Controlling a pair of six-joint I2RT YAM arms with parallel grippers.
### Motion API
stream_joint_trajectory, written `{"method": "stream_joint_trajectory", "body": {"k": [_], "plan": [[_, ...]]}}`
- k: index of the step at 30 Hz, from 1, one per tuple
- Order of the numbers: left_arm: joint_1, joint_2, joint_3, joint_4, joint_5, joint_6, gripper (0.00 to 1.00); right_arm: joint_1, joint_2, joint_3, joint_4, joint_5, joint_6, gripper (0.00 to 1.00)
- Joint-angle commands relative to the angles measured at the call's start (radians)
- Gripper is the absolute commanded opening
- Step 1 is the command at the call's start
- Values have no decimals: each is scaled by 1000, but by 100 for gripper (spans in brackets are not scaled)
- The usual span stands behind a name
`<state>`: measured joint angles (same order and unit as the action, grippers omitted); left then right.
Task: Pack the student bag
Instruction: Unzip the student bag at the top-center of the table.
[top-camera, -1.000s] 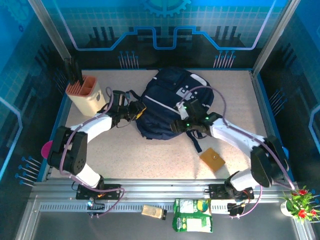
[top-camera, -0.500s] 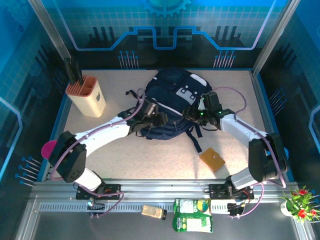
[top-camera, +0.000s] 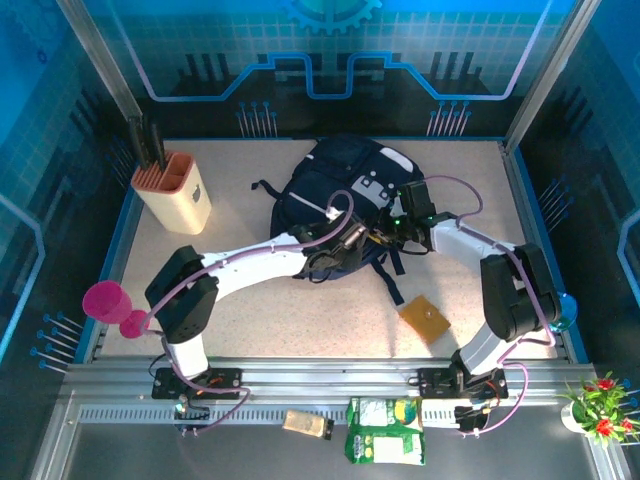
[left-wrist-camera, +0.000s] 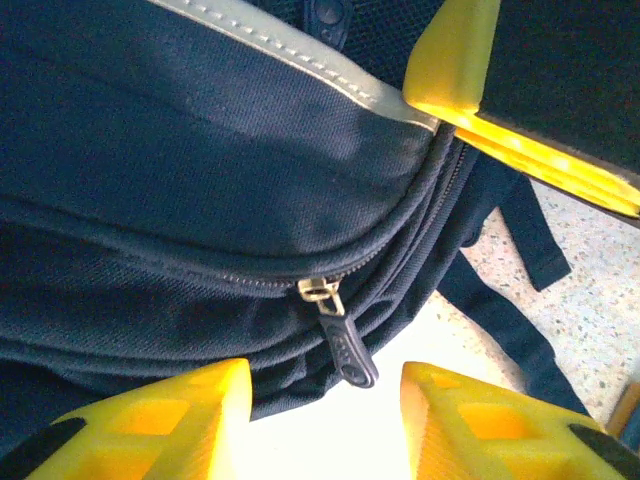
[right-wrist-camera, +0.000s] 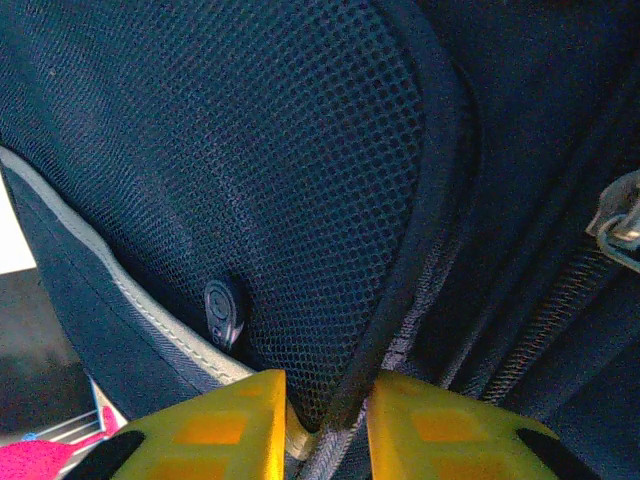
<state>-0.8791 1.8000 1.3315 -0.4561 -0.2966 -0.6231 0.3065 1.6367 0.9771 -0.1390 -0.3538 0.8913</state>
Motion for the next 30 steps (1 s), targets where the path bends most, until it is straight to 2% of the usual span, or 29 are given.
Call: {"method": "stream_joint_trajectory", "body": {"k": [1, 4, 10, 16, 26, 30], "plan": [[-12, 46, 59, -53, -47, 34, 39, -11, 17, 29, 38, -28, 11, 25], [-15, 73, 93, -72, -58, 44, 35, -12, 15, 31, 36, -31, 9, 24], [-31, 127, 150, -140, -96, 56, 34, -14, 12, 32, 36, -35, 8, 23], [-41, 166, 179, -194, -152, 43, 27, -17, 8, 31, 38, -30, 11, 20], [-34, 146, 163, -192, -184, 56, 0, -26, 0, 31, 25, 0, 1, 18], [-13, 109, 124, -172, -183, 85, 0, -28, 7, 44, 10, 23, -19, 16]]}}
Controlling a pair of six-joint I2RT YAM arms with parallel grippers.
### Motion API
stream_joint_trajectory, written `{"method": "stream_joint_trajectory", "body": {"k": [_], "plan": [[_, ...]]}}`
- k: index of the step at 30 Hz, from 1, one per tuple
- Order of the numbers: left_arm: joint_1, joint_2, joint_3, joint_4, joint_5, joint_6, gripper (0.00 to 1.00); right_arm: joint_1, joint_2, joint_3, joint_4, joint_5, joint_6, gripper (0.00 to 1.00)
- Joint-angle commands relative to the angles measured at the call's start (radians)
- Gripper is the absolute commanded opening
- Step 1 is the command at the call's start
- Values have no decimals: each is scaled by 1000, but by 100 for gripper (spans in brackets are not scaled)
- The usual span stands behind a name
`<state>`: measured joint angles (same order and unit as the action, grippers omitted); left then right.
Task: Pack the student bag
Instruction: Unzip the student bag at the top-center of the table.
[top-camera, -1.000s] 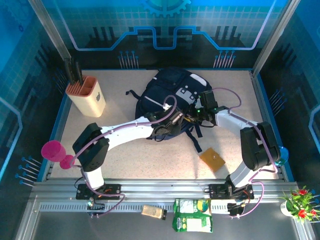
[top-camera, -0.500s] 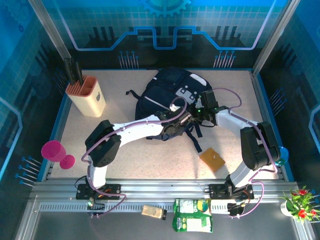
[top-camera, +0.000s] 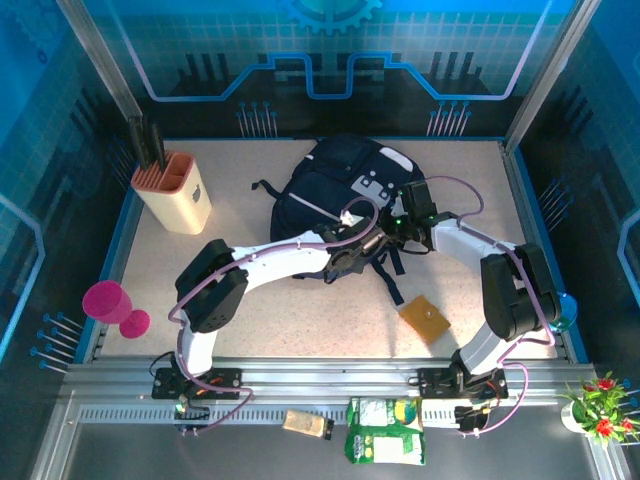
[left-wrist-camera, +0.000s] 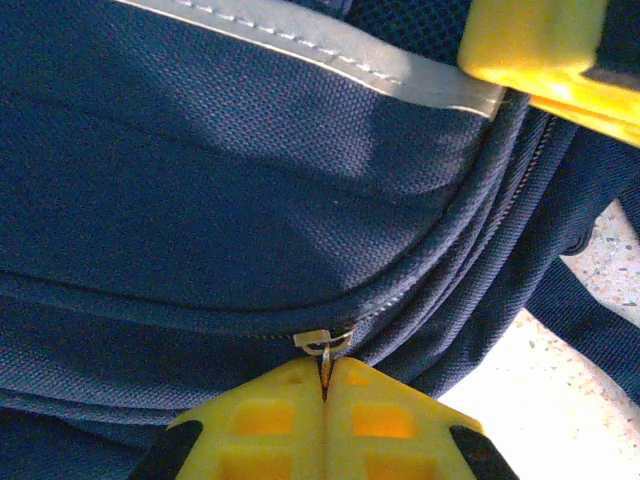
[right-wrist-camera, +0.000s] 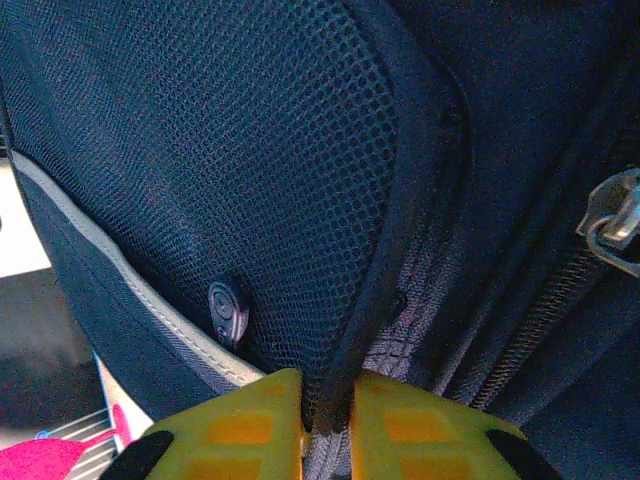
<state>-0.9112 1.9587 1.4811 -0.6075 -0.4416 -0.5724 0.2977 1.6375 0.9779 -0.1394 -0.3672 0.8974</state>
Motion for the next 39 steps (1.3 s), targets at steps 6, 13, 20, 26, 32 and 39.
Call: {"method": "stream_joint_trajectory", "body": {"k": [6, 13, 20, 26, 32, 39], "plan": [[119, -148, -156, 33, 12, 65, 0, -32, 40, 114, -52, 122, -109, 13], [287, -241, -293, 142, 205, 217, 0, -42, 85, 170, -71, 156, -144, 13], [318, -239, -259, 173, 417, 359, 0, -55, 150, 243, -60, 163, -171, 13], [271, -219, -178, 200, 541, 347, 0, -101, 100, 259, -120, 177, -130, 24], [190, -130, -51, 172, 552, 315, 0, -174, -82, 97, -117, 151, 12, 43], [116, -13, 82, 123, 552, 282, 0, -171, -224, -53, -93, 47, 194, 53]]}}
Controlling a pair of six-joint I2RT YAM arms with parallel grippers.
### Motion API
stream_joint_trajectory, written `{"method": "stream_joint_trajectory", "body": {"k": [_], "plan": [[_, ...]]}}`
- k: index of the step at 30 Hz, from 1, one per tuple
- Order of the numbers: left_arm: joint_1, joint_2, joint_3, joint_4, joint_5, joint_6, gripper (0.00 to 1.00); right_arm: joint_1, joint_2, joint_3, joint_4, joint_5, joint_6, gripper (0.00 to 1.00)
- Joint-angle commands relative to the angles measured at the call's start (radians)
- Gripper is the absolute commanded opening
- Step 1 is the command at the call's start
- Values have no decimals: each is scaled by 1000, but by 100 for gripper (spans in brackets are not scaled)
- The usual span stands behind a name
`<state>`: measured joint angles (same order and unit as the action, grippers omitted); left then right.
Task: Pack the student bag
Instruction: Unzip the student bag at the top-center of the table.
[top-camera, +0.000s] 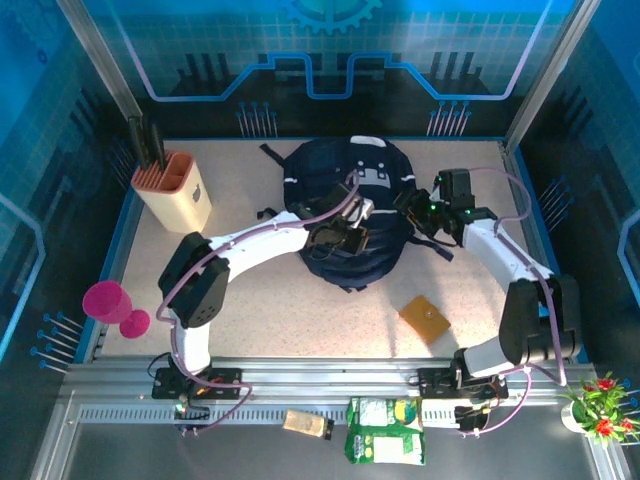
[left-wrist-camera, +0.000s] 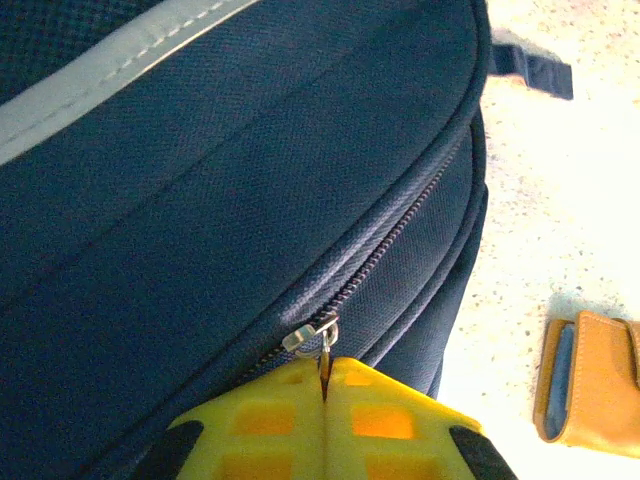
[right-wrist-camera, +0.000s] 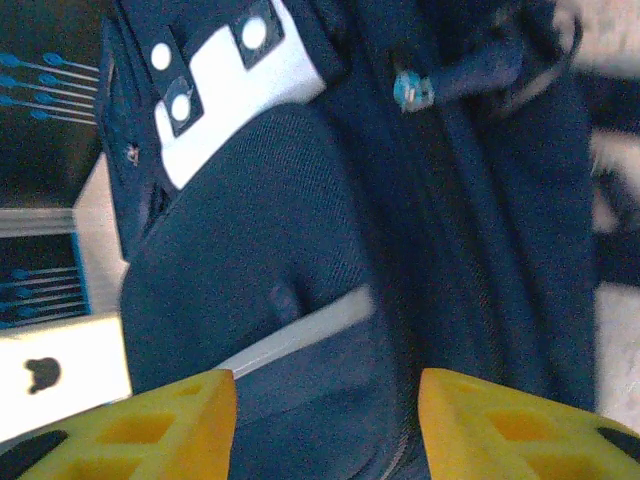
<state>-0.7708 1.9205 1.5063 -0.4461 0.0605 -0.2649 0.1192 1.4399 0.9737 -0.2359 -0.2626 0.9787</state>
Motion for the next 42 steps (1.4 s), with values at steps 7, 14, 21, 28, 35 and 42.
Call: {"method": "stream_joint_trajectory", "body": {"k": [7, 14, 21, 28, 35, 42], "plan": [[-47, 58, 80, -36, 51, -51, 0, 57, -42, -89, -16, -28, 262, 52], [-48, 51, 71, -41, 40, -46, 0, 78, 38, -52, -15, -23, 284, 45], [-47, 36, 65, -60, 28, -27, 0, 82, 62, -53, -25, 55, 279, 26], [20, -74, -47, -100, 69, 15, 0, 66, 63, -5, -81, 199, 183, 11], [137, -214, -248, -109, 124, 79, 0, 59, 77, 23, -94, 220, 122, 7], [251, -251, -304, -140, 107, 144, 0, 56, 109, 44, -97, 220, 72, 6]]}}
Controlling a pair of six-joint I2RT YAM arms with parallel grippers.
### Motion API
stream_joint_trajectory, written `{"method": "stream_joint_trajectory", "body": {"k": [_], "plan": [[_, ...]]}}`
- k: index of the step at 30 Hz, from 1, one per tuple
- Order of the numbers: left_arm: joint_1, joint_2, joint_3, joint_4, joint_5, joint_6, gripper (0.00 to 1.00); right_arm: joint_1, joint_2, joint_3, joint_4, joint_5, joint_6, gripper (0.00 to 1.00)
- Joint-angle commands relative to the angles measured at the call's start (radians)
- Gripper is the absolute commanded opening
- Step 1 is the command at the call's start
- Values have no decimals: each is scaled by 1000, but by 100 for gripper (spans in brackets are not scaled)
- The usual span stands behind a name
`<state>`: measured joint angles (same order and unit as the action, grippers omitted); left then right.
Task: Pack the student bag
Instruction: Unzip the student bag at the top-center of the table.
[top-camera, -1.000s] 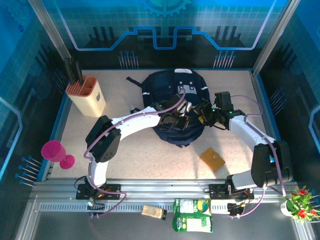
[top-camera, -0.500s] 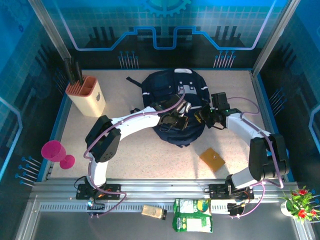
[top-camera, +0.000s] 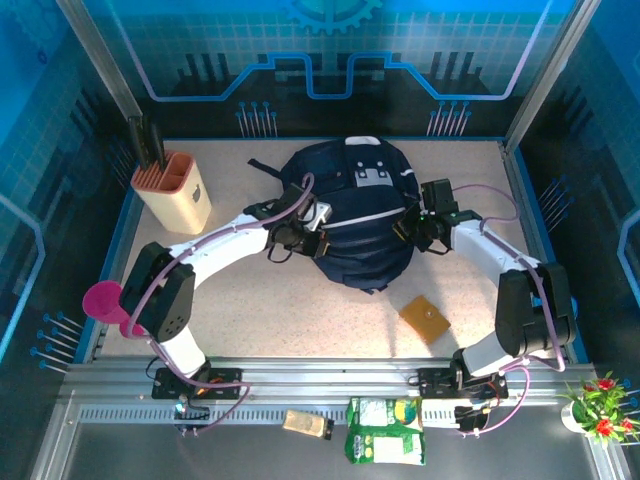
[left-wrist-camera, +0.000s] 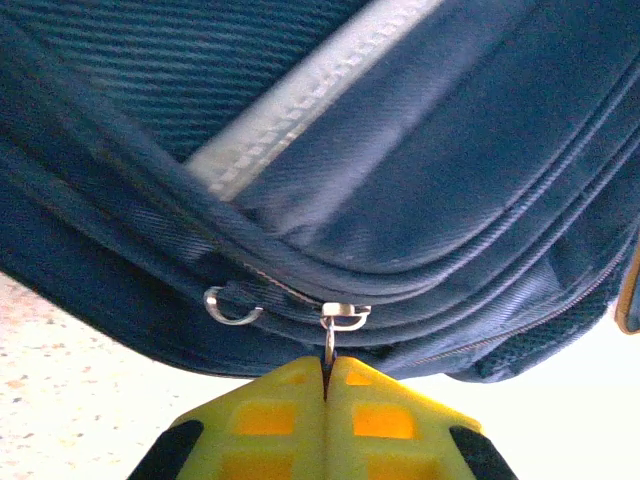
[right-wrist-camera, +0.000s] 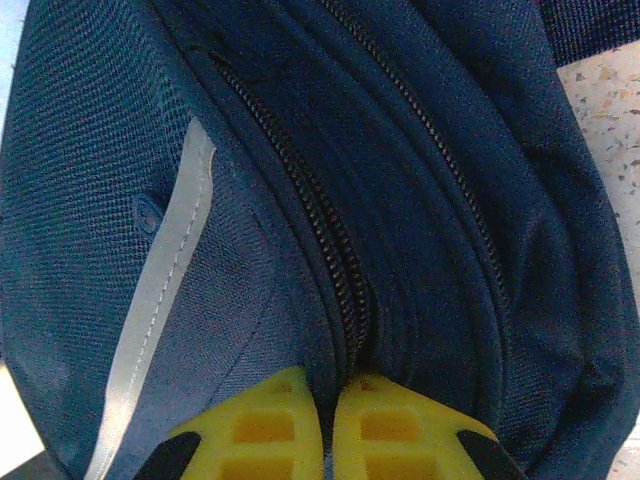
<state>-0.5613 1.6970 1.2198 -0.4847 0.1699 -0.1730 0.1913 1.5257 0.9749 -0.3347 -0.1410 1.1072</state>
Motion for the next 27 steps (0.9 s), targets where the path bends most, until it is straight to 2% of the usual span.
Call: {"method": "stream_joint_trajectory", "body": {"k": [1, 5, 13, 18, 19, 22, 25, 27], "plan": [[53, -21, -9, -105, -11, 56, 0, -16, 29, 47, -4, 99, -63, 6], [95, 16, 36, -103, -40, 29, 0, -15, 48, 52, 4, 89, -90, 6], [121, 41, 50, 2, -138, -56, 0, -15, 60, 54, 18, 47, -160, 6], [121, 53, 49, 96, -201, -117, 0, -13, 78, 76, 39, -44, -252, 9], [121, 54, 48, 111, -209, -128, 4, -13, 79, 78, 51, -64, -270, 11], [121, 47, 42, 140, -236, -153, 15, -12, 72, 88, 51, -102, -328, 21], [125, -6, 4, 145, -264, -159, 38, -11, 30, 111, -45, -49, -389, 47], [133, -61, -33, 145, -269, -153, 47, -9, -42, 93, -116, 31, -429, 64]]}}
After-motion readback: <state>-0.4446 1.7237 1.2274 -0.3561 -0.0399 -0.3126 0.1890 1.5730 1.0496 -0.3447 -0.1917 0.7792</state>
